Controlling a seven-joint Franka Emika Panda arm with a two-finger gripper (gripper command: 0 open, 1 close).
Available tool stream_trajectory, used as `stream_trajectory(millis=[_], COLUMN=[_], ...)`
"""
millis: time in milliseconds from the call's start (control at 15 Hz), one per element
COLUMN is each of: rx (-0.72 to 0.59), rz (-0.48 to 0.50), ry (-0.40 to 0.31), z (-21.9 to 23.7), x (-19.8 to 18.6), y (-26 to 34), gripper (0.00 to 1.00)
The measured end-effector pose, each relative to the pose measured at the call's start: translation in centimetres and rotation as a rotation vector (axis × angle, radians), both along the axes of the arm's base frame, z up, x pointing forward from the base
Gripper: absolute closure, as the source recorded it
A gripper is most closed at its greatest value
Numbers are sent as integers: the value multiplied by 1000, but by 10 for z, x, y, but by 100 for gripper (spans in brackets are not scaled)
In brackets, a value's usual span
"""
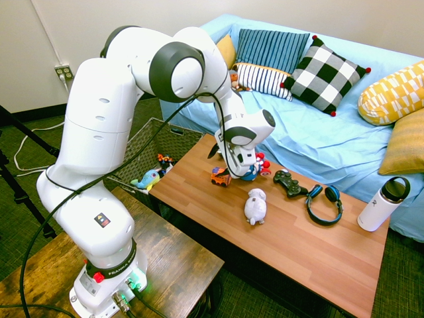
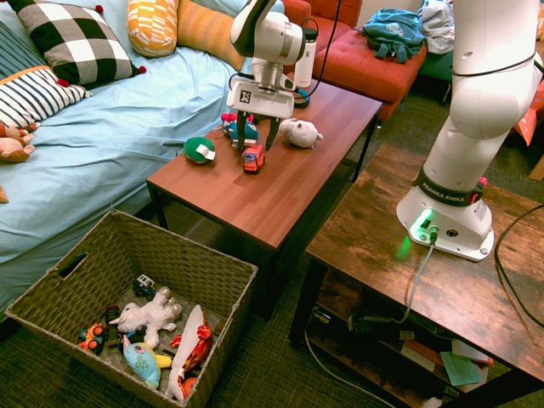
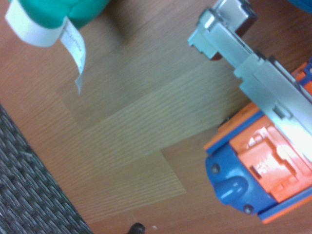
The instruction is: Put the toy car in the basket
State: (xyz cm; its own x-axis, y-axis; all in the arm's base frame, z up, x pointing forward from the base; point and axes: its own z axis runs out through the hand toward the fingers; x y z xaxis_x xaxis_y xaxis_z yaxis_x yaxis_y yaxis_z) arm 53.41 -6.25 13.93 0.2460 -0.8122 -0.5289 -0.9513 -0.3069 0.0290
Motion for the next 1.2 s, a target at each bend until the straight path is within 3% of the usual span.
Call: stream_trajectory(millis=[667,733,1200], rx=[-30,-38,-65], rz=[-54,-57,-57], ry=[47,46,38], z=[-49,-50,-60], x=[26,27,26], y=[-17,-18,-19], gripper=[0,100,100])
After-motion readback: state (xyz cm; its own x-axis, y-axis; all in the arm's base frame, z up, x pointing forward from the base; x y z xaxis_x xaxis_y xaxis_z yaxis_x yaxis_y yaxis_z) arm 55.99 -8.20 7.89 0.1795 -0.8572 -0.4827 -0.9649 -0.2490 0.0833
